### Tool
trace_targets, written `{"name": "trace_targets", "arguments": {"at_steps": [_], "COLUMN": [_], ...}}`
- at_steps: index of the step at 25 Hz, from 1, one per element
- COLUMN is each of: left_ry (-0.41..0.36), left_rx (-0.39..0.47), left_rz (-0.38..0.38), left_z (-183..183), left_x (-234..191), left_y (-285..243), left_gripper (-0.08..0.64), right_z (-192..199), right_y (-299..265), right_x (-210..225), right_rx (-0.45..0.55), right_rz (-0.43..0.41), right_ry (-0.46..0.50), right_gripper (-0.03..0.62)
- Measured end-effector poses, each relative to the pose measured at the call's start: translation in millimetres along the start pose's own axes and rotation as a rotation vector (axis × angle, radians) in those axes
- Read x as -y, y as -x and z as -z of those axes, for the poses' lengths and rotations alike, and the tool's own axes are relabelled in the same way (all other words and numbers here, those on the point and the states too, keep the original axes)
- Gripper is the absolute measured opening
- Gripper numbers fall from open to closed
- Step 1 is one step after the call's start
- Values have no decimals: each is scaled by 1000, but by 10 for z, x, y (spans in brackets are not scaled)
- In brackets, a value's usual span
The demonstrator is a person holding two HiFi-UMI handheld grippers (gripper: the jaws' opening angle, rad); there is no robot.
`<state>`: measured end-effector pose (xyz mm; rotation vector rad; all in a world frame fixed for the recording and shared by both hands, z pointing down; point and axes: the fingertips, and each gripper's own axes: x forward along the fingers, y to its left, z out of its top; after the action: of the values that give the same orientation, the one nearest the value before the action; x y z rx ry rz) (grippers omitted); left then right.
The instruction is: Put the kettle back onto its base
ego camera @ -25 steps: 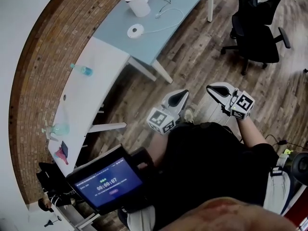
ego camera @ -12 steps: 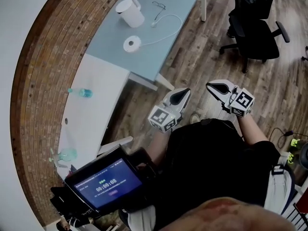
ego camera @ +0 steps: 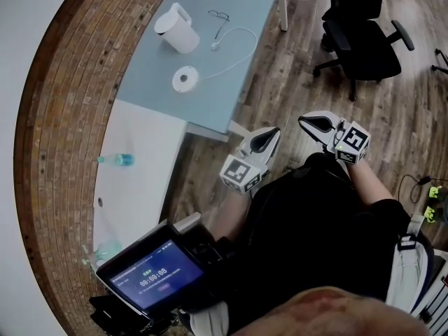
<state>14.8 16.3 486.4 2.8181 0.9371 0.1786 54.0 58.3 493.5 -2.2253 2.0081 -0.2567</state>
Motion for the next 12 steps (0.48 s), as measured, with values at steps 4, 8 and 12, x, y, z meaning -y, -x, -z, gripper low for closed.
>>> {"name": "trace_targets", "arguments": {"at_steps": [4,8,12], "left_ry": [19,30,38], "left_rx": [6,4,-4], "left_rz": [-16,-40,-105], "left_z": [-18,-40,-18], "left_x": [-130,-266,-545], "left_y": [-56,-164,-285], "left_gripper": [3,3,3], "right_z": [-29,-36,-96], "right_y": [-68,-215,-439], "right_x": [143,386,649], "right_rx": [3,7,19], "right_rz": [-6,-32,-94], "right_ry": [-2,-13,-11], "right_gripper": [6,6,6]}}
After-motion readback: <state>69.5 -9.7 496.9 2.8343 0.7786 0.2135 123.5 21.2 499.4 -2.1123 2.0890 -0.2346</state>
